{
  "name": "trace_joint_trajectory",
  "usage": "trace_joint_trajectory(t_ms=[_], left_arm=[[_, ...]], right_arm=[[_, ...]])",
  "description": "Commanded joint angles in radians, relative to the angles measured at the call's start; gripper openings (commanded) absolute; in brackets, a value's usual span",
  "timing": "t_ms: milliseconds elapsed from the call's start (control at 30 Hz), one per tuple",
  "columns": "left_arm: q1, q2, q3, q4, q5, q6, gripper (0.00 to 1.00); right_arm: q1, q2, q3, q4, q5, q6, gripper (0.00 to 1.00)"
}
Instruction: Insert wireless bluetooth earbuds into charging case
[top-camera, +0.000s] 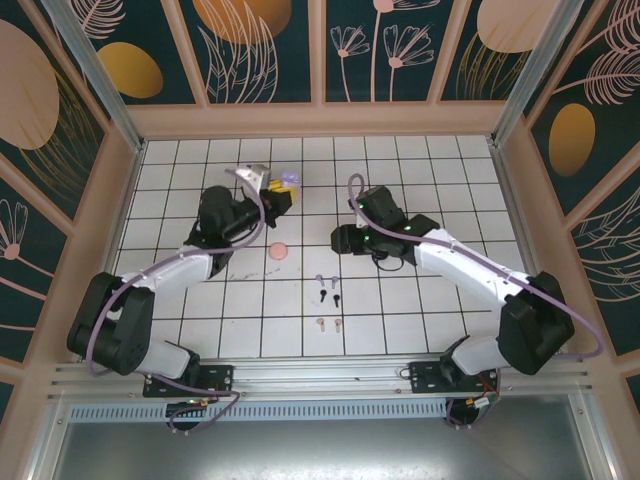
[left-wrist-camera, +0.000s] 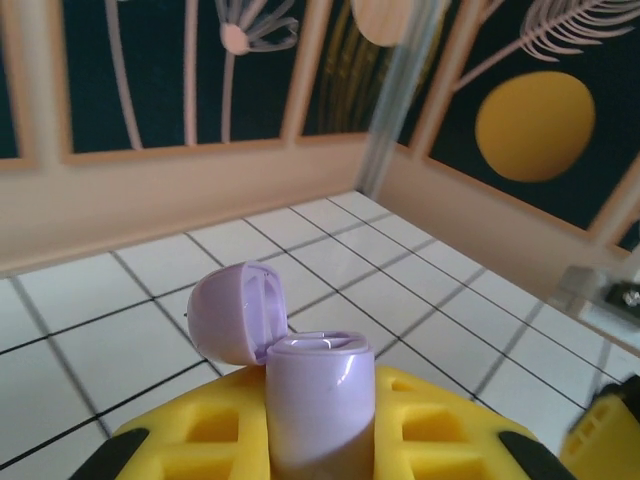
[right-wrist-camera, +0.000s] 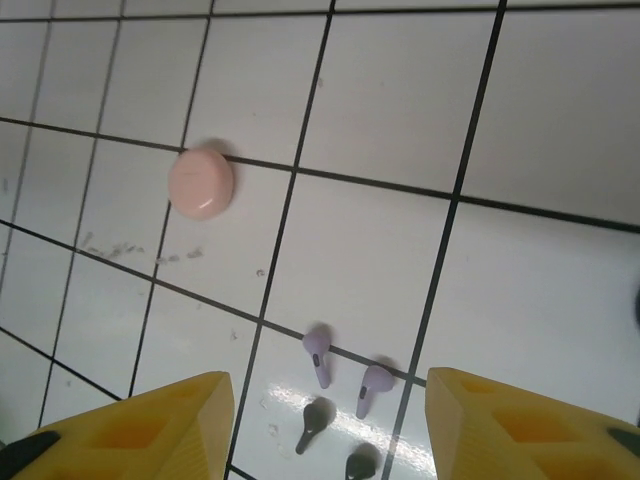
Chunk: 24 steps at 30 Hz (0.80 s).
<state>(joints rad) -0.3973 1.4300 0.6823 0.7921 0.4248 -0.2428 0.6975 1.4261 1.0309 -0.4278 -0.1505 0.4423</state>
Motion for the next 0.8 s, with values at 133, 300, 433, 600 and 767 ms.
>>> trace_joint_trajectory(t_ms=[133,300,433,600,767], left_arm=[[0.002,-0.088,-0.097,0.301,-0.282,-0.103,0.0],[0.002,-0.108,-0.099,0.306,-0.378,-0.165,0.0],[0.002,-0.117,-0.134,0.39,-0.418,-0.172,0.0],[0.001,-0.129,-0.132,0.389,-0.453,-0.168,0.0],[0.001,-0.151,-0.148,0.398,-0.487,-0.144,0.0]], right_arm=[[0.1,0.155,0.036,-0.035,0.091,0.064,0.52],[0.154,0.261,0.104,-0.085,0.136,0.059,0.51],[0.183,0.321,0.148,-0.115,0.161,0.06,0.5],[0.199,0.373,0.192,-0.134,0.174,0.059,0.49],[0.214,0.414,0.223,-0.152,0.185,0.056,0.47]])
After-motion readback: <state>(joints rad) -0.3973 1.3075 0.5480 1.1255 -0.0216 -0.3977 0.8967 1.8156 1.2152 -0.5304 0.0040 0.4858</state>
